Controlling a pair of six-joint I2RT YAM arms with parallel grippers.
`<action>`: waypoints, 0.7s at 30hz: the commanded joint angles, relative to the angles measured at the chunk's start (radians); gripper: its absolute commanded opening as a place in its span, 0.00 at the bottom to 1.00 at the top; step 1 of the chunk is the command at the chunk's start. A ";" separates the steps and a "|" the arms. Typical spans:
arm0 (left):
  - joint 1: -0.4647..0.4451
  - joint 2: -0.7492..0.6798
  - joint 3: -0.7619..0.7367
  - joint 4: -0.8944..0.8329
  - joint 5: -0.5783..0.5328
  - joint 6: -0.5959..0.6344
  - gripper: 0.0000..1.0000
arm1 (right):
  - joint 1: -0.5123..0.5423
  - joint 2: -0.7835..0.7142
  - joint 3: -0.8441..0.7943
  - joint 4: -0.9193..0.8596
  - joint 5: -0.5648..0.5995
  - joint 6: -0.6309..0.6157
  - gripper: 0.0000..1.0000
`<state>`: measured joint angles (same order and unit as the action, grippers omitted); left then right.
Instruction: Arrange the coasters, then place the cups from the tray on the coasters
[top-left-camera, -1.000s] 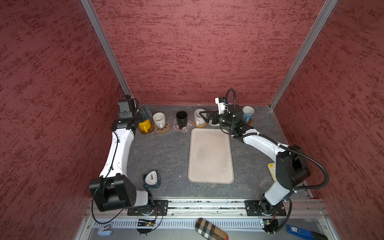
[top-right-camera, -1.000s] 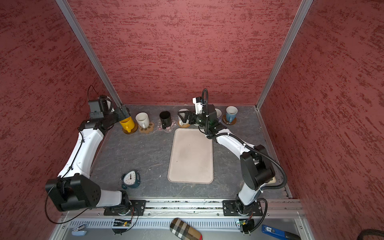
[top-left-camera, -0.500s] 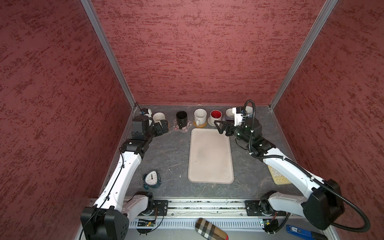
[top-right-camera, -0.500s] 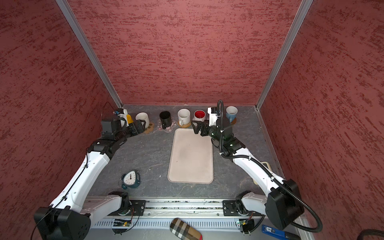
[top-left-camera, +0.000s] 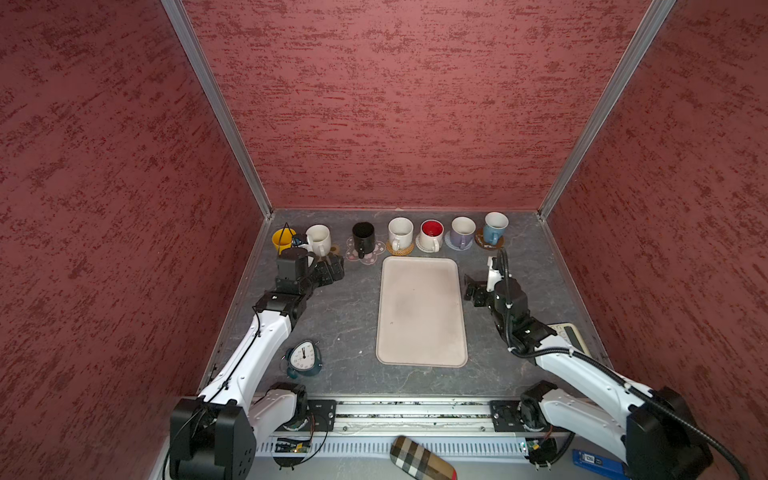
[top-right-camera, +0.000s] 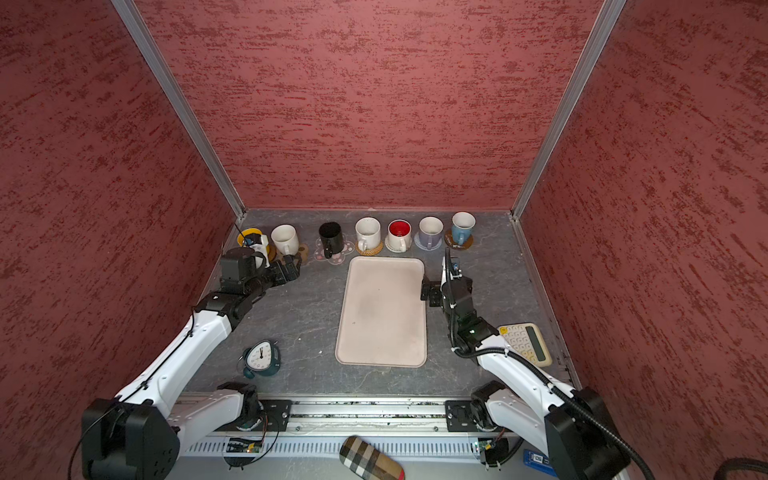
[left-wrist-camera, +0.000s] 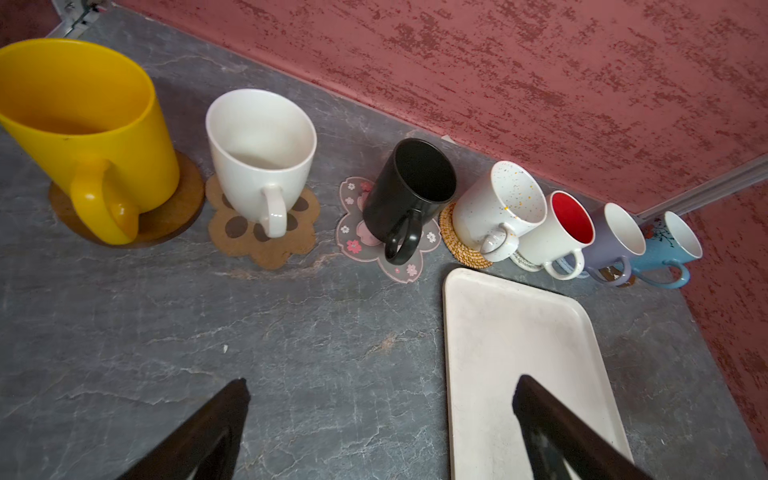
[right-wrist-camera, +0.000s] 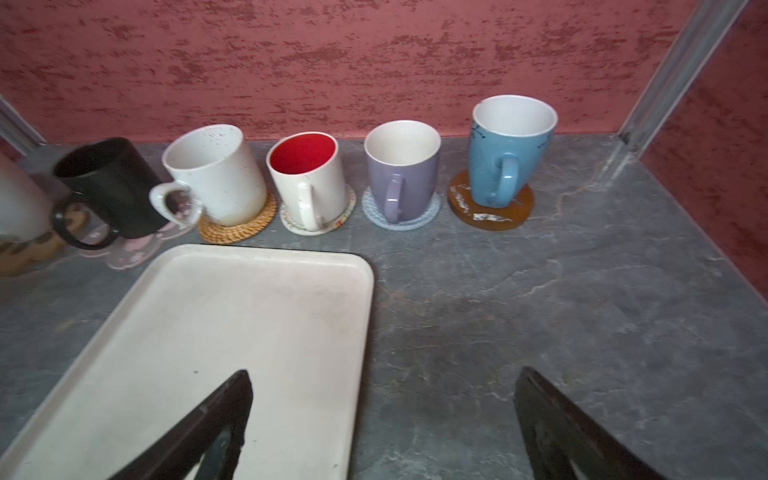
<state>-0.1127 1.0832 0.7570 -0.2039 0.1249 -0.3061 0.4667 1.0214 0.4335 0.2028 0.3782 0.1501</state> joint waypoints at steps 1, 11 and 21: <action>-0.006 0.021 -0.021 0.069 0.063 0.091 1.00 | -0.006 0.002 0.006 0.096 0.128 -0.088 0.99; 0.019 0.098 -0.047 0.069 0.037 0.298 1.00 | -0.153 0.166 0.000 0.319 0.142 -0.160 0.99; 0.179 0.307 -0.040 0.249 0.173 0.241 1.00 | -0.326 0.371 -0.029 0.541 0.112 -0.119 0.99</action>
<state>0.0505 1.3506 0.7120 -0.0555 0.2520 -0.0631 0.1570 1.3567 0.4156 0.6209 0.4911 0.0299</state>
